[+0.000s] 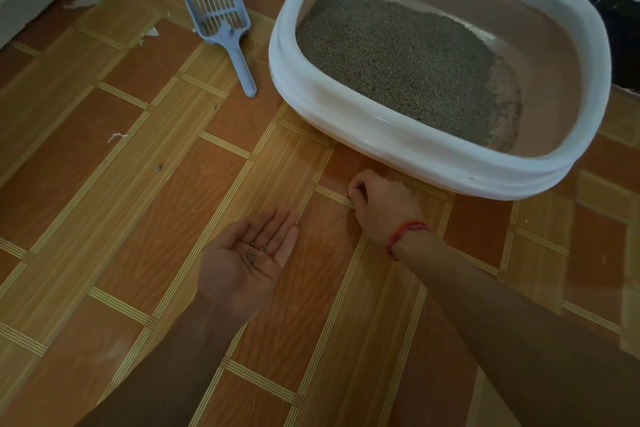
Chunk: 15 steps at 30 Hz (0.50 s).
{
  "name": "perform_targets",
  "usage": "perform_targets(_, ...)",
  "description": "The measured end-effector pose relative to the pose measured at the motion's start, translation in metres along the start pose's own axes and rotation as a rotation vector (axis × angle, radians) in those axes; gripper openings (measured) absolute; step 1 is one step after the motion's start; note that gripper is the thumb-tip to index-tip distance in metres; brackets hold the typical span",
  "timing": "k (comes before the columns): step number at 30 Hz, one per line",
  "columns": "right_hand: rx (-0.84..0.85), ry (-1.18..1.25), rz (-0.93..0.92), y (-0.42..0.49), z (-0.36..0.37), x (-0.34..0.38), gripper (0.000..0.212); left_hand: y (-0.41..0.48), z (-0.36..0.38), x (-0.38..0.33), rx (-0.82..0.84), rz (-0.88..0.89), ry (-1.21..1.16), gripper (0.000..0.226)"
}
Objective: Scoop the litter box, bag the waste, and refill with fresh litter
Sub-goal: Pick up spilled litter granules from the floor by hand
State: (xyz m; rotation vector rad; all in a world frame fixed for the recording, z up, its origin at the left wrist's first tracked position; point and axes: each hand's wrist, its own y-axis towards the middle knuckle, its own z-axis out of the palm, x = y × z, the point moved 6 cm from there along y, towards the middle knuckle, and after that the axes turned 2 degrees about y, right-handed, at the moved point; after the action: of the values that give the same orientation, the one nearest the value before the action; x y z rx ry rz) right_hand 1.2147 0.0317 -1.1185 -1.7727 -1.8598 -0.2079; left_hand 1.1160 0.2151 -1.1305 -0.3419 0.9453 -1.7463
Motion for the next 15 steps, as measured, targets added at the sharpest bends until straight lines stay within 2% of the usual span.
perform_targets(5, 0.038, 0.085, -0.108, -0.031, -0.002, 0.047, 0.014, 0.000, 0.002, 0.001, 0.011, 0.004, 0.007, 0.050)
perform_targets(10, 0.194, 0.175, -0.265, -0.072, 0.010, 0.101, 0.015, 0.000, 0.002, 0.005, 0.050, -0.022, 0.025, 0.047)
perform_targets(15, 0.201, 0.124, -0.381, -0.085, 0.019, 0.119, 0.020, -0.003, 0.007, 0.008, 0.064, -0.055, 0.035, 0.049)
